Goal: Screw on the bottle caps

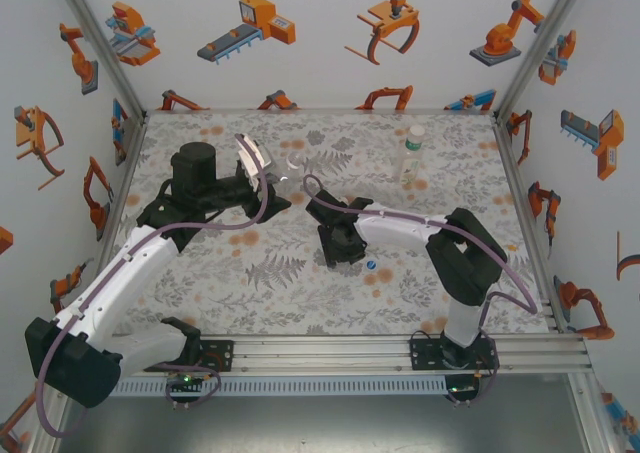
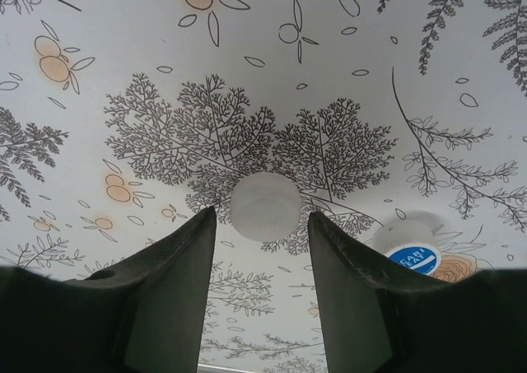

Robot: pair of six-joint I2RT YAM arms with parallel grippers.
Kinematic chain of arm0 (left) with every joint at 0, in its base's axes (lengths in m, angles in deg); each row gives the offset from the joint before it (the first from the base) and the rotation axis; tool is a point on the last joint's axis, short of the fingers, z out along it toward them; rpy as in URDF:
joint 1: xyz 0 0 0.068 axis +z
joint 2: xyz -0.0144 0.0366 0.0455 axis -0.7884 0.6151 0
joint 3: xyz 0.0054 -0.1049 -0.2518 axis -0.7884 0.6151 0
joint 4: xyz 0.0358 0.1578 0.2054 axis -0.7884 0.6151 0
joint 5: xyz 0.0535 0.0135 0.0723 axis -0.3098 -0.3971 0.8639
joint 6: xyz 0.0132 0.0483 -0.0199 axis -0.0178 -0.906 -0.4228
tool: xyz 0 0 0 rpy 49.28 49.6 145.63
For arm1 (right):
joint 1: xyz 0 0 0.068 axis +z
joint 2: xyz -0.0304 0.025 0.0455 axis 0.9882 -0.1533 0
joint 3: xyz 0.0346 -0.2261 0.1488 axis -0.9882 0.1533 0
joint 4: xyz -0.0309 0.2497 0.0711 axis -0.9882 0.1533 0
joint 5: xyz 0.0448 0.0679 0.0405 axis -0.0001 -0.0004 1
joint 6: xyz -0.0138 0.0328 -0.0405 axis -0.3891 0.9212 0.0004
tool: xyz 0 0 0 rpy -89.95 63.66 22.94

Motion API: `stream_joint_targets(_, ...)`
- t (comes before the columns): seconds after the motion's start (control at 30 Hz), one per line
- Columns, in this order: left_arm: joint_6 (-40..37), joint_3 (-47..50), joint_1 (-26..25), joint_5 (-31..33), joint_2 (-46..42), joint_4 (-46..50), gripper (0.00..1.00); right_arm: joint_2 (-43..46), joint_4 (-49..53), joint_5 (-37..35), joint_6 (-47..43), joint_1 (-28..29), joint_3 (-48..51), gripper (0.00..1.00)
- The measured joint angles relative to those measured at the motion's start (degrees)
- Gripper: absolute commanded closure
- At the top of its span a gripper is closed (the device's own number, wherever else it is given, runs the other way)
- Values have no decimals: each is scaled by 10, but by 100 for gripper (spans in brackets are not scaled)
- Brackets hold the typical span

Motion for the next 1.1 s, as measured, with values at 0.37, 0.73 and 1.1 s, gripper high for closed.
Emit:
stream_joint_targets(0.37, 0, 0, 0, 0, 0, 0, 92, -5, -15, 0, 2, 0, 11, 54)
stream_joint_targets(0.73, 2, 0, 0, 0, 0, 0, 92, -5, -16, 0, 2, 0, 11, 54)
stream_joint_targets(1.1, 2, 0, 0, 0, 0, 0, 92, 17, 7, -12, 1, 0, 5, 53)
